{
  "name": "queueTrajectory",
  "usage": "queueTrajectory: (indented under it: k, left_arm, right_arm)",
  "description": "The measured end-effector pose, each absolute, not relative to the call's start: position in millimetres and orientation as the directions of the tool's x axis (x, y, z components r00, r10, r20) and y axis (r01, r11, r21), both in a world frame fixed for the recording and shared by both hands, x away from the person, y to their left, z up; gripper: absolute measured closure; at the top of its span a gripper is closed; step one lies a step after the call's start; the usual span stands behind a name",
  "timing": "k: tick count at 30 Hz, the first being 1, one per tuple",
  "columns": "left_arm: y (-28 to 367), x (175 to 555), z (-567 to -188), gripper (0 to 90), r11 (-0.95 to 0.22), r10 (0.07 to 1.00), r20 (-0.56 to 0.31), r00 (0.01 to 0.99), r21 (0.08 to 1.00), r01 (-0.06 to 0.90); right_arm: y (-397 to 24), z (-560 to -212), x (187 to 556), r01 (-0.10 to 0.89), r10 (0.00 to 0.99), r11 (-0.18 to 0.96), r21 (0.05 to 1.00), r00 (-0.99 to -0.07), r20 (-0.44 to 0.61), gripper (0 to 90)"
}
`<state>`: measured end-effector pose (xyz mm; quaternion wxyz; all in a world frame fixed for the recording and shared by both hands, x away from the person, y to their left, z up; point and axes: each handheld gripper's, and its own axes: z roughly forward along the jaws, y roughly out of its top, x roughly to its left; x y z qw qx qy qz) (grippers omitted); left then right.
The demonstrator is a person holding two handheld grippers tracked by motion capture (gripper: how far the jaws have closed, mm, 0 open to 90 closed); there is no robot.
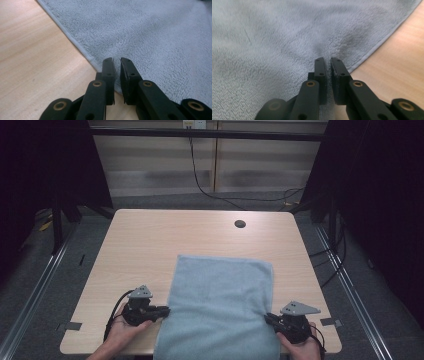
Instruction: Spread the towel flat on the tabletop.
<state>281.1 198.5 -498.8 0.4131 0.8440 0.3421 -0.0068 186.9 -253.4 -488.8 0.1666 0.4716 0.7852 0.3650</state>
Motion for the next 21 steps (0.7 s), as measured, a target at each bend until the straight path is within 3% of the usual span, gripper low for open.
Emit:
queueTrajectory:
  k: [4, 8, 13, 21]
  left_arm:
    - [192, 300, -489, 71.6, -0.404, 0.555, -0.291, 0.779, 0.724, 0.559]
    - [177, 329, -489, 64.5, -0.395, 0.542, -0.283, 0.791, 0.745, 0.537]
    - [164, 343, -502, 62.3, -0.451, 0.574, -0.222, 0.788, 0.718, 0.53]
    - [190, 339, -504, 68.6, -0.454, 0.612, -0.162, 0.774, 0.73, 0.511]
  right_arm:
    - [-254, -490, 210, 0.62, 0.867, 0.264, 0.739, -0.488, 0.1, 62.3]
    - [-253, -483, 229, 0.589, 0.857, 0.244, 0.771, -0.503, 0.113, 54.7]
    - [-245, -492, 248, 0.611, 0.861, 0.283, 0.74, -0.502, 0.085, 54.0]
    - [-230, -503, 280, 0.614, 0.844, 0.326, 0.719, -0.532, 0.071, 54.3]
